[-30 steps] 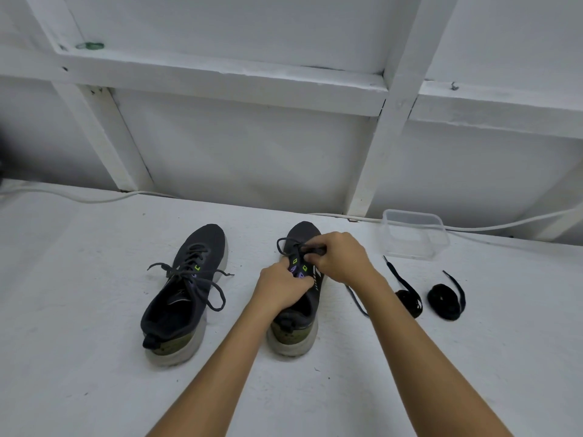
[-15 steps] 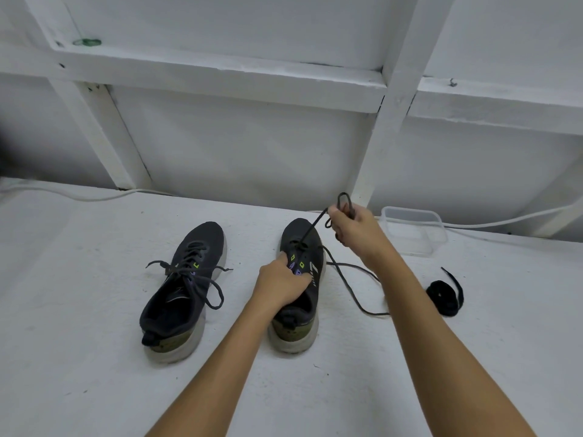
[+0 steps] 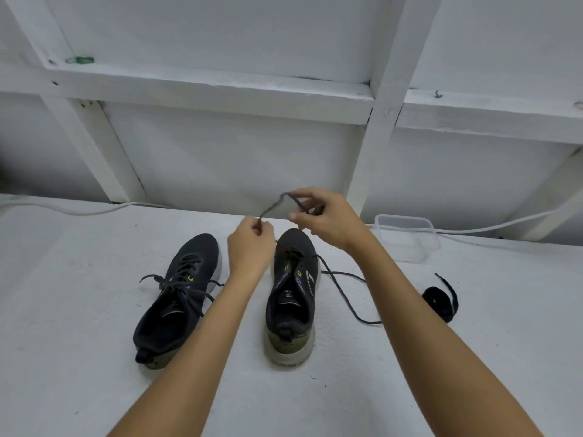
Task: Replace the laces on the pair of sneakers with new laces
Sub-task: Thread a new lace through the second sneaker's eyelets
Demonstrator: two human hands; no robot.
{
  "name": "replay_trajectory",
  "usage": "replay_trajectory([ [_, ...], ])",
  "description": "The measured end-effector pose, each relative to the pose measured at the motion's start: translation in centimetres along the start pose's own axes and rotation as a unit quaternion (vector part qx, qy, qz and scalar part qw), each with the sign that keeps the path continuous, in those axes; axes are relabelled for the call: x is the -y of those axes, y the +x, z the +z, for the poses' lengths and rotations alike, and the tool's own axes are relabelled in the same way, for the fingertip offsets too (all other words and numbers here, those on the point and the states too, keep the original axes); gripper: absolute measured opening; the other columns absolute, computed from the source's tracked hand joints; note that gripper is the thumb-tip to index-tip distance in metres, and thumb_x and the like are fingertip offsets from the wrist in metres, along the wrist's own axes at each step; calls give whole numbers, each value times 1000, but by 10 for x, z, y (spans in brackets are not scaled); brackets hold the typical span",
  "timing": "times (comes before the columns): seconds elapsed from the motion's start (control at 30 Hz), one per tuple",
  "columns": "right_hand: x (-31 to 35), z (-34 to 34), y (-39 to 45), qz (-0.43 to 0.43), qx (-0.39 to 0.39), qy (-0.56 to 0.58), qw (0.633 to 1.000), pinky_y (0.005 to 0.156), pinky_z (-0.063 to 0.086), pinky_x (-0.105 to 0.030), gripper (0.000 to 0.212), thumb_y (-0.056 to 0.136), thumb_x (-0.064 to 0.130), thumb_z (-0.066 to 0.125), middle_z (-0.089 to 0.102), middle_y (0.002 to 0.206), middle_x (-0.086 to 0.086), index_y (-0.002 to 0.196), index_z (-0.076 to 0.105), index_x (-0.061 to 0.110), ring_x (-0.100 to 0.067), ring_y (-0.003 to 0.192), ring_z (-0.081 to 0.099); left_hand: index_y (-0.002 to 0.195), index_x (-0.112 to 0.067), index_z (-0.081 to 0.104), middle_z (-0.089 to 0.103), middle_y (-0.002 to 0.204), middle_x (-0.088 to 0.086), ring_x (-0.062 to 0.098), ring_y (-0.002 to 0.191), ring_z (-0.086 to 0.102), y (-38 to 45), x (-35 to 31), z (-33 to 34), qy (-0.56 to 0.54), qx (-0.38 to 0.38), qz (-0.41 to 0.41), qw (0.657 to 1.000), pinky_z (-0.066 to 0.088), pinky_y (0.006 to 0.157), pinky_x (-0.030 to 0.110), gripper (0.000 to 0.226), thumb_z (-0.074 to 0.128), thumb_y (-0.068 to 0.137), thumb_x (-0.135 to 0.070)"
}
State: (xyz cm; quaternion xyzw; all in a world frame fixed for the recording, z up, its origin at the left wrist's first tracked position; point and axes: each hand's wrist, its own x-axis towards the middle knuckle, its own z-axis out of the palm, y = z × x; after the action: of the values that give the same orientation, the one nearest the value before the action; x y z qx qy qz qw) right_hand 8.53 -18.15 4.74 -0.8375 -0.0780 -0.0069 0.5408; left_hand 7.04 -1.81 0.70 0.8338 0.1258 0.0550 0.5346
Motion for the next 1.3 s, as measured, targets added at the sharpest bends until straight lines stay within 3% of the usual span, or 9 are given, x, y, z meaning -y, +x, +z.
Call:
replay_trajectory([
  [0.17, -18, 1, 2, 47, -41, 18, 998, 86, 60, -40, 75, 73, 35, 87, 62, 126, 13, 139, 52, 45, -16, 98, 69, 114, -1, 49, 61, 109, 18, 38, 98, 62, 3, 29, -19, 167, 3, -50, 985, 47, 73, 38, 23, 54, 94, -11],
  [0.3, -34, 1, -5, 59, -52, -79, 994, 95, 43, -24, 73, 81, 27, 83, 53, 137, 14, 146, 49, 34, -7, 117, 59, 135, -2, 32, 55, 125, 18, 36, 108, 59, -8, 42, -15, 320, 97, -72, 940, 45, 74, 38, 57, 64, 89, -7],
  [0.4, -52, 3, -12, 80, -61, -165, 981, 108, 36, -27, 67, 87, 20, 77, 51, 149, 5, 147, 48, 24, -17, 136, 47, 139, -9, 27, 45, 134, 14, 35, 115, 57, -18, 46, -5, 411, 125, -37, 902, 39, 74, 35, 62, 63, 89, -5],
  [0.5, -67, 4, -19, 118, -74, -225, 964, 108, 38, -32, 53, 91, 17, 71, 56, 144, 0, 142, 54, 20, -21, 133, 50, 136, -11, 32, 41, 135, 13, 35, 116, 57, -19, 51, -2, 439, 141, -19, 887, 42, 77, 36, 58, 64, 89, -5],
  [0.6, -78, 4, -24, 154, -31, -243, 957, 97, 48, -31, 36, 94, 17, 67, 66, 130, 0, 129, 65, 21, -20, 113, 63, 128, -11, 47, 49, 129, 9, 31, 112, 58, -15, 48, -5, 427, 136, 2, 894, 44, 79, 35, 39, 59, 91, -7],
  [0.77, -88, 13, -30, 172, 29, -256, 951, 96, 50, -34, 36, 95, 26, 67, 69, 124, 1, 130, 66, 22, -21, 110, 65, 115, -16, 60, 59, 117, 2, 23, 101, 60, -3, 35, 0, 259, 96, 142, 951, 45, 79, 32, 19, 49, 99, -17],
  [0.9, -89, 19, -30, 160, -18, -247, 956, 82, 48, -29, 14, 93, 27, 68, 74, 104, 3, 104, 74, 22, -20, 98, 66, 129, -20, 59, 57, 129, -2, 17, 114, 57, 1, 24, 11, 209, 183, 206, 938, 48, 95, 32, 32, 57, 98, -27],
  [1.07, -78, 21, -34, 151, -2, -232, 961, 78, 46, -28, 12, 95, 34, 64, 72, 99, 5, 95, 70, 23, -17, 93, 65, 135, -26, 57, 51, 137, -2, 18, 125, 51, 8, 24, 11, 292, 227, 176, 912, 46, 102, 37, 53, 71, 86, -37],
  [1.3, -39, -8, -38, 200, 26, 4, 979, 66, 56, -26, 7, 94, 19, 66, 73, 76, 1, 96, 71, 14, -11, 71, 66, 114, -25, 60, 59, 112, -8, 15, 106, 53, -2, 18, 19, 248, 159, 239, 925, 49, 88, 35, 31, 73, 86, -29],
])
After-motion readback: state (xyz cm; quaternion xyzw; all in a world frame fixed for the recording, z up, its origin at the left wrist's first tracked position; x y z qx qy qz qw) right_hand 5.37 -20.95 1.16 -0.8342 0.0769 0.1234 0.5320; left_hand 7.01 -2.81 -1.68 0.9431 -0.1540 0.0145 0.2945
